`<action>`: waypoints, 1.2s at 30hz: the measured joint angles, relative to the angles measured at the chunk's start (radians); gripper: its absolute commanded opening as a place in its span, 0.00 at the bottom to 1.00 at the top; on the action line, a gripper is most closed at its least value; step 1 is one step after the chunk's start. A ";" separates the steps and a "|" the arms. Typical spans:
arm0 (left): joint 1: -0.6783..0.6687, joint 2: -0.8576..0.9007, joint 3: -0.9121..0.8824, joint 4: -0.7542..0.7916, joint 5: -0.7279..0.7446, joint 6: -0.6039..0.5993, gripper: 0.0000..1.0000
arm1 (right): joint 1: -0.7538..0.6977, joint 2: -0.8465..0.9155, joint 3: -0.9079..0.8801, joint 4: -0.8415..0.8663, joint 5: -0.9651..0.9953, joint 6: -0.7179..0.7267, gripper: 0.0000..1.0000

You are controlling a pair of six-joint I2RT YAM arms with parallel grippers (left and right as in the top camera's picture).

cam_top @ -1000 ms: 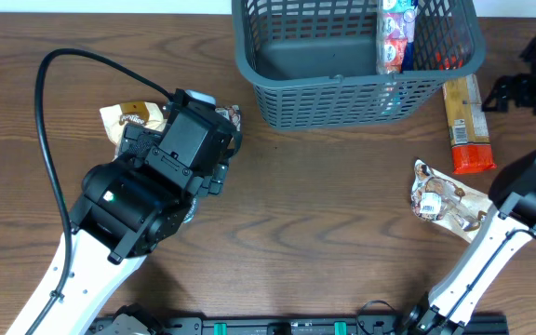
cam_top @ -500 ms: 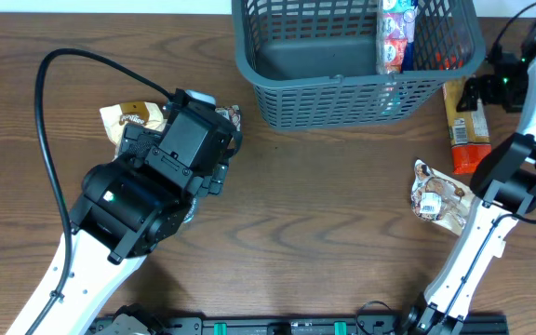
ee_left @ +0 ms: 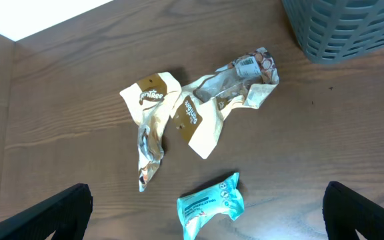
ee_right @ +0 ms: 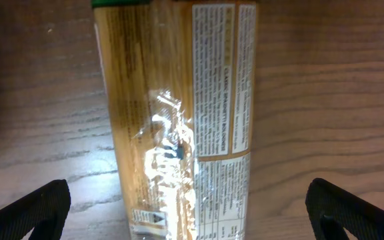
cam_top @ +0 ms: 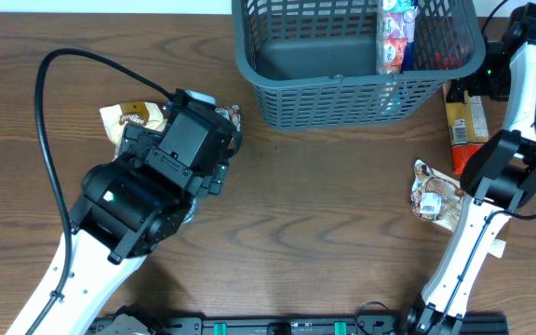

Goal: Pack container
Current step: 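Grasp the orange-and-tan spaghetti package with the right gripper, then lift the spaghetti package into the basket and release it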

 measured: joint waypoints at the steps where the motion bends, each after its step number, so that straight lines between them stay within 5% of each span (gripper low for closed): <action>1: 0.000 0.000 0.000 0.000 0.000 0.000 0.99 | 0.000 0.001 0.000 0.002 0.000 0.000 0.99; 36: 0.000 0.000 0.000 0.000 0.000 0.000 0.99 | -0.005 0.079 -0.078 0.047 -0.031 0.011 0.99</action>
